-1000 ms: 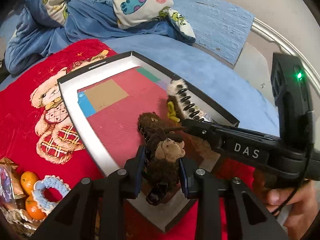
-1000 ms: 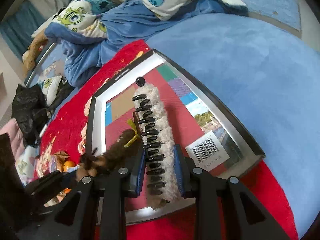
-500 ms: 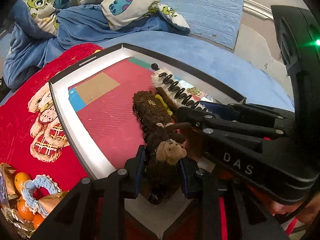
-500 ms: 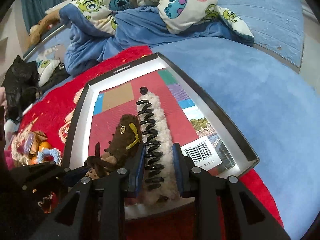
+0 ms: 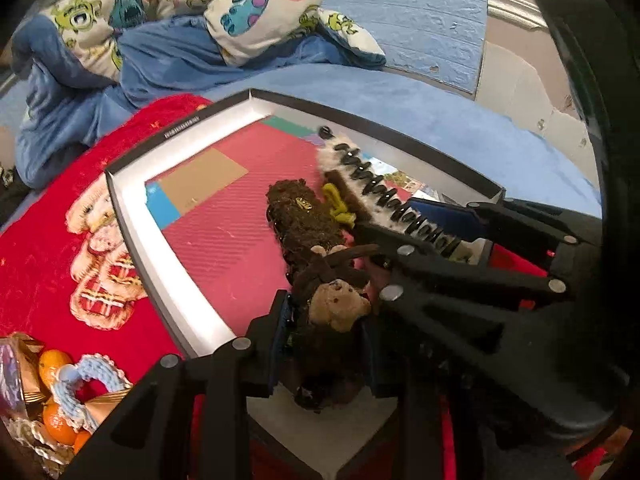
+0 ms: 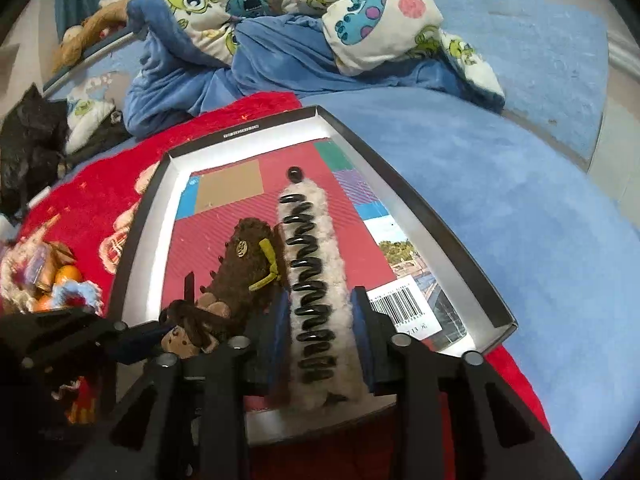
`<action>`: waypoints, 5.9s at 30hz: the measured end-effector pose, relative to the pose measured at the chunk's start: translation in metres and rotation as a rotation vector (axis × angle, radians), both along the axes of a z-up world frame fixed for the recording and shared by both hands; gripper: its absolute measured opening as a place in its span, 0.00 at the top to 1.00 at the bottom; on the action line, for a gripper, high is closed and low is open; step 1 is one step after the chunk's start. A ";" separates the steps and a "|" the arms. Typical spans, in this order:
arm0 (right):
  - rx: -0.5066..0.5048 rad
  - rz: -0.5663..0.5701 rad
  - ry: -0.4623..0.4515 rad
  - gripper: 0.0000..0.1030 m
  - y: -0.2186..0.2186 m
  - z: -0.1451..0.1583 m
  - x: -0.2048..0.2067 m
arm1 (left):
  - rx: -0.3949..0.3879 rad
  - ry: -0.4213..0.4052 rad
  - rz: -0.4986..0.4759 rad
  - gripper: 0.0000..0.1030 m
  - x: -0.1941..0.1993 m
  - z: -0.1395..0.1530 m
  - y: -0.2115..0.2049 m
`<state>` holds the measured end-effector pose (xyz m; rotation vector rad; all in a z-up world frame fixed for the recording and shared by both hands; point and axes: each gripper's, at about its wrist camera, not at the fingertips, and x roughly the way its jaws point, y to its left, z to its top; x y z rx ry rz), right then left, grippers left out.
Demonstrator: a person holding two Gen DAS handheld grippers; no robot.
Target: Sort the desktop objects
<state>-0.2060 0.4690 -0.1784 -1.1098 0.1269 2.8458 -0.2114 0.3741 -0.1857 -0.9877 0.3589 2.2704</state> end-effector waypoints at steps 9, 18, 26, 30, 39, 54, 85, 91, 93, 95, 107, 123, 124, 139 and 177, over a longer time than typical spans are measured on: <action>-0.004 0.016 0.035 0.38 -0.004 0.001 -0.001 | -0.010 0.015 0.002 0.59 -0.002 -0.001 0.000; 0.008 -0.066 0.092 0.00 0.000 0.021 0.014 | -0.028 0.056 -0.014 0.00 -0.002 0.009 -0.008; -0.031 -0.107 0.124 0.00 0.004 0.035 0.029 | -0.031 0.068 -0.019 0.00 -0.003 0.015 -0.015; -0.026 -0.115 0.126 0.00 0.003 0.043 0.028 | -0.050 0.102 -0.004 0.00 0.003 0.027 -0.024; -0.022 -0.077 0.172 0.00 -0.024 0.069 0.040 | -0.025 0.127 0.067 0.00 0.017 0.055 -0.066; -0.024 0.142 0.159 0.00 -0.129 0.077 0.080 | 0.033 0.063 0.353 0.00 0.090 0.060 -0.220; -0.133 0.333 0.114 0.00 -0.195 0.077 0.109 | 0.088 0.045 0.703 0.00 0.155 0.081 -0.391; -0.149 0.311 0.097 0.00 -0.189 0.074 0.094 | 0.124 0.033 0.691 0.00 0.128 0.085 -0.389; -0.154 0.303 0.088 0.00 -0.187 0.073 0.088 | 0.126 0.033 0.682 0.00 0.117 0.086 -0.386; -0.176 0.298 0.066 0.00 -0.185 0.068 0.080 | 0.130 0.033 0.677 0.00 0.107 0.087 -0.383; -0.201 0.275 -0.003 0.00 -0.184 0.045 0.053 | 0.128 -0.021 0.678 0.00 0.031 0.074 -0.386; -0.249 0.236 -0.105 0.19 -0.179 0.002 0.030 | 0.076 -0.195 0.773 0.00 -0.021 0.004 -0.403; -0.255 0.227 -0.107 0.21 -0.177 0.000 0.029 | 0.064 -0.195 0.763 0.00 -0.023 0.002 -0.402; -0.298 0.218 -0.126 0.68 -0.170 -0.005 0.037 | 0.184 -0.188 0.750 0.21 -0.008 -0.001 -0.408; -0.269 0.272 0.028 0.70 -0.175 0.059 0.116 | 0.226 0.024 0.745 0.28 0.144 0.117 -0.422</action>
